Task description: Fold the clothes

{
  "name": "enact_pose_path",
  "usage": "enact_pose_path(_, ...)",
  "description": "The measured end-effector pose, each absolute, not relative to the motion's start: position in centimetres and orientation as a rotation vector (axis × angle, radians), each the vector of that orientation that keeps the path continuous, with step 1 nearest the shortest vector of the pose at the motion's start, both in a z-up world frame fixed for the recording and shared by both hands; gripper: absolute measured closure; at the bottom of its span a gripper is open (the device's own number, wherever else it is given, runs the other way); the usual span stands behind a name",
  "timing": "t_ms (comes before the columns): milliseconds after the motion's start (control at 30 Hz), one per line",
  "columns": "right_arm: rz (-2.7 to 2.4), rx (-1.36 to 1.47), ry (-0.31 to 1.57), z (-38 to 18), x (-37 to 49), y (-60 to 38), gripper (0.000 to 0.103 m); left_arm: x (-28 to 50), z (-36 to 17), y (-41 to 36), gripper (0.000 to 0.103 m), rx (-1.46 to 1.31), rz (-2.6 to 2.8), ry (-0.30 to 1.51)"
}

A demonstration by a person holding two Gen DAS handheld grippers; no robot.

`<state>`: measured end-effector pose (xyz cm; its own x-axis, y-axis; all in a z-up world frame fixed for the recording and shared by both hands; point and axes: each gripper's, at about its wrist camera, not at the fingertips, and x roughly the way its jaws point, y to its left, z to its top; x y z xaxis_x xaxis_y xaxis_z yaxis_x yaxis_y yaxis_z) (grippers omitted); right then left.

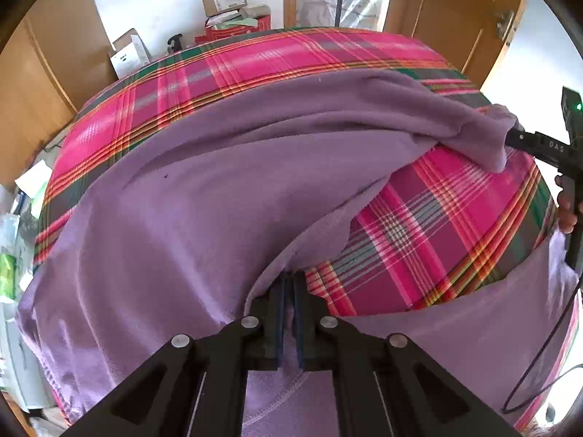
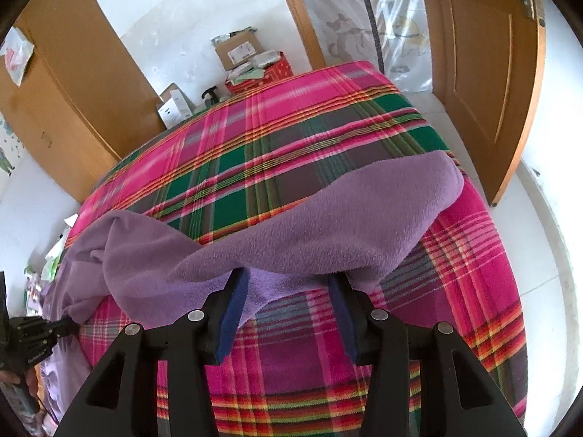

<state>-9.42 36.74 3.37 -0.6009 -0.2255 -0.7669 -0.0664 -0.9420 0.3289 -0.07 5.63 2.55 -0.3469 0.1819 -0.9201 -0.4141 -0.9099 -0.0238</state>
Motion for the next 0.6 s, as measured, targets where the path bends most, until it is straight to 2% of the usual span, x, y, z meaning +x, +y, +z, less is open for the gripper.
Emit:
enact_pose_path(133,-2.684,1.322,-0.56,3.6,-10.0,37.0,0.058,-0.1,2.8,5.3,0.099,-1.519,2.289,0.262)
enact_pose_path(367,-2.711,1.308,-0.633,3.7,-12.5,38.0,0.081,0.2,3.3,5.8,0.098,-1.476,2.304,0.285)
enact_pose_path(600,-2.756,1.31,-0.576,4.2,-15.6,37.6,0.082,-0.2,3.5,6.7,0.097,-1.435,2.304,0.314)
